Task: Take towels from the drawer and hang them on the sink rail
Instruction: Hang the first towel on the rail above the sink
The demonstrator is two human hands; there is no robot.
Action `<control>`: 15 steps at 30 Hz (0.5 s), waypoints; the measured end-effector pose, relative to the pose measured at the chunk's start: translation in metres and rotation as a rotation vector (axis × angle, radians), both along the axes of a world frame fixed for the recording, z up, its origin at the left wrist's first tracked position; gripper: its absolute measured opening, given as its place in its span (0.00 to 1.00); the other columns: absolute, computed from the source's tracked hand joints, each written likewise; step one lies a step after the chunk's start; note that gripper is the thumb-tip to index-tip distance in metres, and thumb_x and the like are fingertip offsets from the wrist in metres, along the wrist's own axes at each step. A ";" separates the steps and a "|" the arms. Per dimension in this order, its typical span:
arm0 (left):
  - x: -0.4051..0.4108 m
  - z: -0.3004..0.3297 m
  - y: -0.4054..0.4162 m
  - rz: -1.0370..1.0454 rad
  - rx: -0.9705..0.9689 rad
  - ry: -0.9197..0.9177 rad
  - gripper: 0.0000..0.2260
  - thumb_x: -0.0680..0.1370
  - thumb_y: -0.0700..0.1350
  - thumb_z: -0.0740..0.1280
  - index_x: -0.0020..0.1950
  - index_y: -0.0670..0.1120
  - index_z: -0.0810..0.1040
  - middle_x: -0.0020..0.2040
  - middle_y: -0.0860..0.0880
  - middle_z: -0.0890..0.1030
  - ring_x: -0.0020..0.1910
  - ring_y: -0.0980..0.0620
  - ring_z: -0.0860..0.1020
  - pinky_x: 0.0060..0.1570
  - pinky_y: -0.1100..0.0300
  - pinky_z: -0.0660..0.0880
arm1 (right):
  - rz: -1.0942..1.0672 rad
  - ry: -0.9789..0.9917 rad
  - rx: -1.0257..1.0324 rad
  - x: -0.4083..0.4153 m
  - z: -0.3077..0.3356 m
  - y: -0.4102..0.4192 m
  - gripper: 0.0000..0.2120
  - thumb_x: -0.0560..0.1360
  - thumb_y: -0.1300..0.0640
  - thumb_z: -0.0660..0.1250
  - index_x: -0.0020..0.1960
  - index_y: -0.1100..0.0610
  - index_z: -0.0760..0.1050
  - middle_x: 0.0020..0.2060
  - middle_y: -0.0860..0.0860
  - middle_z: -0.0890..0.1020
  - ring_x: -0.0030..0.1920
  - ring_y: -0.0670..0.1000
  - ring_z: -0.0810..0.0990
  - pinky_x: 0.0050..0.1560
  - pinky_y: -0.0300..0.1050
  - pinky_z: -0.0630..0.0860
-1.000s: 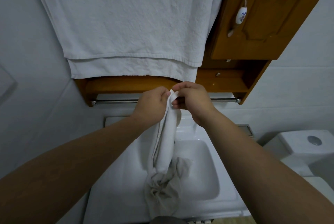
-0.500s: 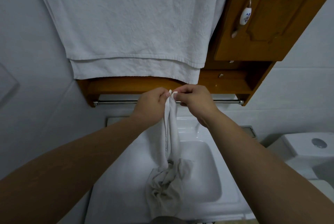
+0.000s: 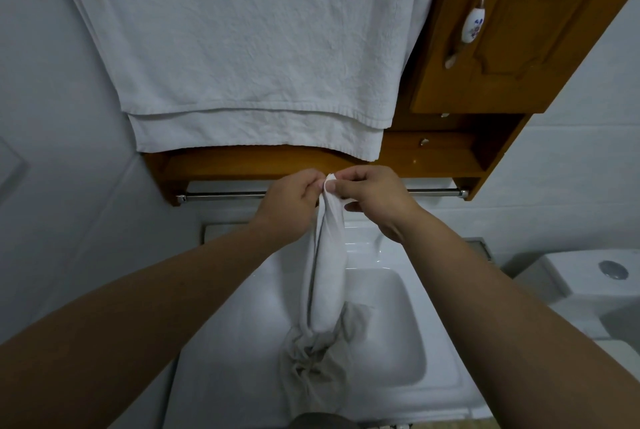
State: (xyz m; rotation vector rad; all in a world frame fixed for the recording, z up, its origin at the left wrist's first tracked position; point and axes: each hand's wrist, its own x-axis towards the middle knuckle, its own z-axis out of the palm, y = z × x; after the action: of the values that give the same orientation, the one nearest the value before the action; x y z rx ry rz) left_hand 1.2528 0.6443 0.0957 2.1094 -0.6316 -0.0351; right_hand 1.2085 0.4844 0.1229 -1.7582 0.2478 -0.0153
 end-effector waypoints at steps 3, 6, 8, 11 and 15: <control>0.001 0.000 0.001 -0.024 -0.006 0.009 0.10 0.83 0.46 0.58 0.50 0.47 0.79 0.43 0.47 0.81 0.44 0.46 0.79 0.46 0.42 0.78 | 0.000 -0.014 -0.077 0.001 -0.002 -0.003 0.08 0.72 0.54 0.77 0.45 0.58 0.83 0.42 0.52 0.85 0.42 0.47 0.81 0.46 0.44 0.76; 0.002 0.003 0.000 -0.026 -0.037 0.074 0.10 0.83 0.47 0.58 0.50 0.48 0.78 0.44 0.45 0.81 0.45 0.44 0.79 0.47 0.39 0.77 | 0.017 -0.080 -0.161 0.003 -0.004 -0.001 0.07 0.74 0.53 0.74 0.44 0.56 0.80 0.39 0.53 0.82 0.38 0.44 0.78 0.42 0.42 0.74; 0.003 0.004 -0.001 -0.029 -0.083 0.138 0.11 0.83 0.47 0.58 0.49 0.48 0.79 0.45 0.44 0.82 0.47 0.42 0.79 0.49 0.38 0.77 | 0.028 -0.139 -0.272 0.004 -0.004 0.002 0.07 0.76 0.52 0.72 0.45 0.55 0.77 0.36 0.48 0.78 0.34 0.43 0.74 0.38 0.38 0.70; 0.007 0.004 0.002 -0.039 -0.113 0.212 0.08 0.80 0.47 0.62 0.48 0.49 0.80 0.46 0.43 0.82 0.48 0.40 0.79 0.52 0.36 0.76 | 0.062 -0.215 -0.491 0.005 -0.003 0.003 0.07 0.78 0.51 0.69 0.46 0.52 0.73 0.34 0.44 0.75 0.33 0.42 0.71 0.35 0.36 0.67; 0.005 0.005 0.001 -0.071 -0.133 0.261 0.03 0.78 0.42 0.68 0.49 0.46 0.81 0.44 0.45 0.84 0.42 0.49 0.81 0.49 0.46 0.78 | 0.045 -0.258 -0.600 0.006 -0.002 0.003 0.06 0.80 0.51 0.65 0.49 0.53 0.71 0.34 0.44 0.76 0.33 0.43 0.72 0.34 0.37 0.66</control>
State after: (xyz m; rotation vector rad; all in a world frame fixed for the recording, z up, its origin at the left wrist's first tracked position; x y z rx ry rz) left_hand 1.2573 0.6453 0.1008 1.9133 -0.5361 -0.2953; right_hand 1.2148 0.4871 0.1211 -2.3306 0.0087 -0.3101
